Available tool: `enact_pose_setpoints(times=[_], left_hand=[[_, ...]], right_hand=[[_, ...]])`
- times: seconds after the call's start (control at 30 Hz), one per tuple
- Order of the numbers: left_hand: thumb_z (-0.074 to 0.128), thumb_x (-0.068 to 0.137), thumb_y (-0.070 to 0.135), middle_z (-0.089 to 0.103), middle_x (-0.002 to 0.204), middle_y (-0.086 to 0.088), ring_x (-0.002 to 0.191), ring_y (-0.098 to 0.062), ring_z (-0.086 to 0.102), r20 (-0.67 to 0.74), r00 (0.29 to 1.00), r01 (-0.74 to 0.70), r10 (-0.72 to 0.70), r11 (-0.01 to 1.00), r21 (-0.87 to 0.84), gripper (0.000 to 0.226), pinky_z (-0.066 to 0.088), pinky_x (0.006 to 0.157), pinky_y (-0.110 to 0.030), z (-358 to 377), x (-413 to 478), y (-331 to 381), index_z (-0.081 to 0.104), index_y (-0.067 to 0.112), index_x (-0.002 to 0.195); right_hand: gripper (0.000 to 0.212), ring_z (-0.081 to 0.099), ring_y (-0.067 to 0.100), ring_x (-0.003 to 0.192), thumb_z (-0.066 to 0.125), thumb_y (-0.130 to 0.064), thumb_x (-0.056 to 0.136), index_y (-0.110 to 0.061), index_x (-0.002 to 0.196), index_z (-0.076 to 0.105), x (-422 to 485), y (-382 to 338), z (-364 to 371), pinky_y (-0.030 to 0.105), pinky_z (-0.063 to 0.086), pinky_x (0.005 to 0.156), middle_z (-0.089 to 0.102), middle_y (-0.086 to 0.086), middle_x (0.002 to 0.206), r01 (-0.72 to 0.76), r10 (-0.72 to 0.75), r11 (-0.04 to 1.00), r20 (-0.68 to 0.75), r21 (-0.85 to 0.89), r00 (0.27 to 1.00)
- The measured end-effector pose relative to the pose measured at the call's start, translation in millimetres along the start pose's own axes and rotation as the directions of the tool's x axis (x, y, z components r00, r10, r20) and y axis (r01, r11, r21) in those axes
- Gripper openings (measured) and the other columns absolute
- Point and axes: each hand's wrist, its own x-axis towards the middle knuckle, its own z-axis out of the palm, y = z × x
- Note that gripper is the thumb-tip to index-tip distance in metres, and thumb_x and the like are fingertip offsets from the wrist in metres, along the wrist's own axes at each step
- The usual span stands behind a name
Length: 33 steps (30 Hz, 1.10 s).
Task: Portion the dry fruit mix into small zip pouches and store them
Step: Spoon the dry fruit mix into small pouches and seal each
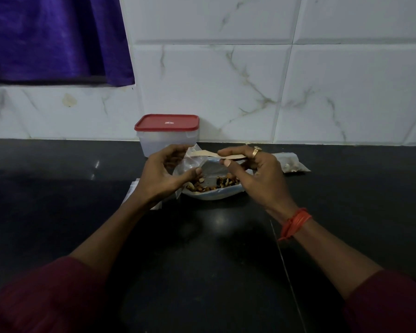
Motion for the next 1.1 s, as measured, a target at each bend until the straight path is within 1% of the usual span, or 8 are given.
enact_pose_setpoints(times=[0.17,0.33,0.47,0.6,0.73,0.87,0.97,1.1], left_hand=[[0.079,0.073,0.035,0.069,0.117,0.007,0.109,-0.005,0.066,-0.049,0.995,0.081,-0.087,0.990,-0.116,0.057,0.055,0.088,-0.018,0,0,2,0.063,0.021,0.126],[0.078,0.072,0.028,0.072,0.117,-0.006,0.112,-0.023,0.067,-0.157,0.932,0.211,-0.327,0.841,-0.499,0.059,0.055,0.095,-0.042,-11,7,-1,0.064,0.010,0.127],[0.078,0.069,0.024,0.069,0.123,-0.004,0.115,-0.015,0.066,-0.117,0.947,0.216,-0.298,0.864,-0.454,0.063,0.055,0.098,-0.037,-5,5,4,0.061,0.013,0.128],[0.078,0.068,0.024,0.068,0.125,-0.005,0.116,-0.018,0.066,-0.115,0.935,0.247,-0.335,0.849,-0.467,0.066,0.054,0.099,-0.045,-6,5,1,0.059,0.014,0.131],[0.077,0.070,0.026,0.068,0.125,-0.005,0.116,-0.019,0.065,-0.100,0.937,0.261,-0.336,0.858,-0.442,0.061,0.054,0.100,-0.046,-5,5,0,0.060,0.017,0.128],[0.079,0.068,0.030,0.069,0.125,-0.005,0.116,-0.020,0.065,-0.091,0.944,0.254,-0.316,0.877,-0.408,0.062,0.055,0.097,-0.043,-3,5,0,0.061,0.018,0.127],[0.079,0.068,0.031,0.069,0.124,-0.005,0.115,-0.018,0.066,-0.086,0.949,0.244,-0.302,0.881,-0.405,0.062,0.057,0.094,-0.037,-2,6,0,0.062,0.017,0.126],[0.078,0.069,0.030,0.068,0.124,-0.004,0.114,-0.016,0.066,-0.073,0.952,0.241,-0.296,0.877,-0.415,0.064,0.058,0.089,-0.029,-2,6,0,0.060,0.014,0.129]], right_hand=[[0.015,0.065,0.006,0.060,0.062,-0.007,0.096,-0.016,0.104,0.072,3,-3,-2,0.019,0.054,0.060,0.075,0.000,0.086,-0.093,0.133,0.970,-0.169,0.226,0.977],[0.015,0.065,0.006,0.057,0.062,-0.008,0.095,-0.016,0.098,0.074,5,6,-4,0.019,0.052,0.060,0.076,-0.003,0.080,-0.181,0.227,0.968,-0.288,0.176,0.930],[0.015,0.072,0.006,0.076,0.065,-0.021,0.091,-0.031,0.095,0.075,1,22,3,0.037,0.061,0.071,0.076,-0.010,0.082,-0.239,0.225,0.969,-0.186,-0.060,0.957],[0.018,0.066,0.005,0.076,0.061,-0.043,0.089,-0.038,0.102,0.073,-5,27,10,0.050,0.053,0.087,0.070,-0.018,0.078,-0.145,0.131,0.922,-0.063,-0.359,0.989],[0.020,0.060,0.008,0.074,0.060,-0.039,0.096,-0.042,0.113,0.070,-4,31,16,0.042,0.038,0.095,0.056,-0.022,0.067,-0.047,0.068,0.858,0.023,-0.512,0.997],[0.025,0.059,0.011,0.096,0.052,-0.042,0.099,-0.045,0.121,0.065,-2,36,19,0.032,0.018,0.082,0.067,-0.015,0.087,0.025,0.043,0.806,0.100,-0.591,0.994],[0.024,0.060,0.007,0.094,0.053,-0.042,0.098,-0.044,0.116,0.068,1,37,16,0.033,0.020,0.085,0.072,-0.013,0.091,0.082,0.002,0.804,0.140,-0.589,0.990],[0.016,0.060,0.008,0.075,0.061,-0.040,0.094,-0.038,0.104,0.073,4,36,7,0.032,0.022,0.085,0.069,-0.011,0.072,0.075,-0.093,0.821,-0.003,-0.566,0.996]])
